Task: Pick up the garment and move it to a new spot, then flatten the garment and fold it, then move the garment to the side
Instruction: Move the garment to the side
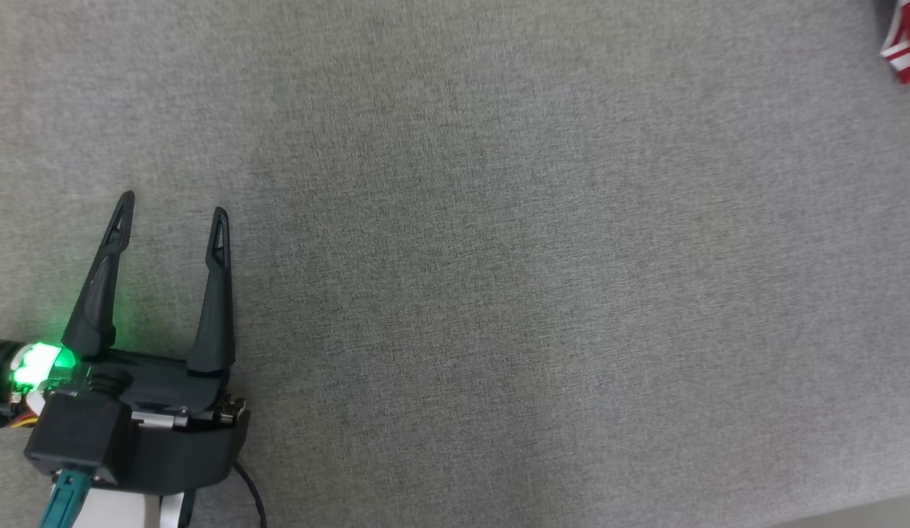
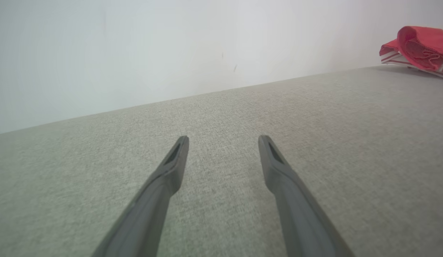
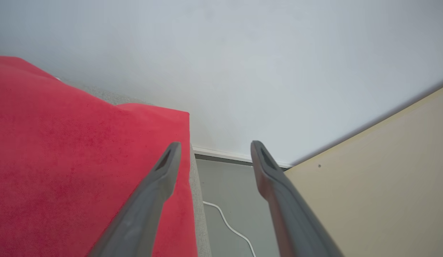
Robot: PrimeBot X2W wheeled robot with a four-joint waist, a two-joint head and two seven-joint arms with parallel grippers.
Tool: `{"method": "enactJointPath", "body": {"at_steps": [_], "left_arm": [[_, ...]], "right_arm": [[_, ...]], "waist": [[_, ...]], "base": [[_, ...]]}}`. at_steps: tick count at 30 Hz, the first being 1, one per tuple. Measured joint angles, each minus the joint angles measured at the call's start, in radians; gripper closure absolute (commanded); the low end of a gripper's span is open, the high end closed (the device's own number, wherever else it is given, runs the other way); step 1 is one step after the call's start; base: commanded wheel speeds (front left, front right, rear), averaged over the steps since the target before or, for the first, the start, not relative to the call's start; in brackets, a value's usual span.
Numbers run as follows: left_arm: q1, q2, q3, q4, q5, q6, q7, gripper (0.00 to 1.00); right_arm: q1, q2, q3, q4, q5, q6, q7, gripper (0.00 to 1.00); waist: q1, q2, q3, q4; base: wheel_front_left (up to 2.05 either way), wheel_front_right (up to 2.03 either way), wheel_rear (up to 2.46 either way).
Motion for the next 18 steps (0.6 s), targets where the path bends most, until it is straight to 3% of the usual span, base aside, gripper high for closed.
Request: {"method": "enactJointPath", "body": {"at_steps": [12,18], "left_arm": [[0.096,-0.035,0.06,0.056,-0.054,0.036,0.006,0.0],[0.201,-0.049,0.117,0.071,-0.082,0.048,0.006,0.0]], "right_arm": [[0.115,0.137,-0.031,-0.092,0.066,0.0,-0.119,0.0],[0.26,0.209,-0.089,-0.202,0.069,0.0,-0.131,0.0]], "waist": [[0.0002,0.0003,-0.163,0.015],[0.0,0.0001,-0.28,0.021]], "base": [[0.0,0.0,0.0],[0.0,0.0,0.0]]}}
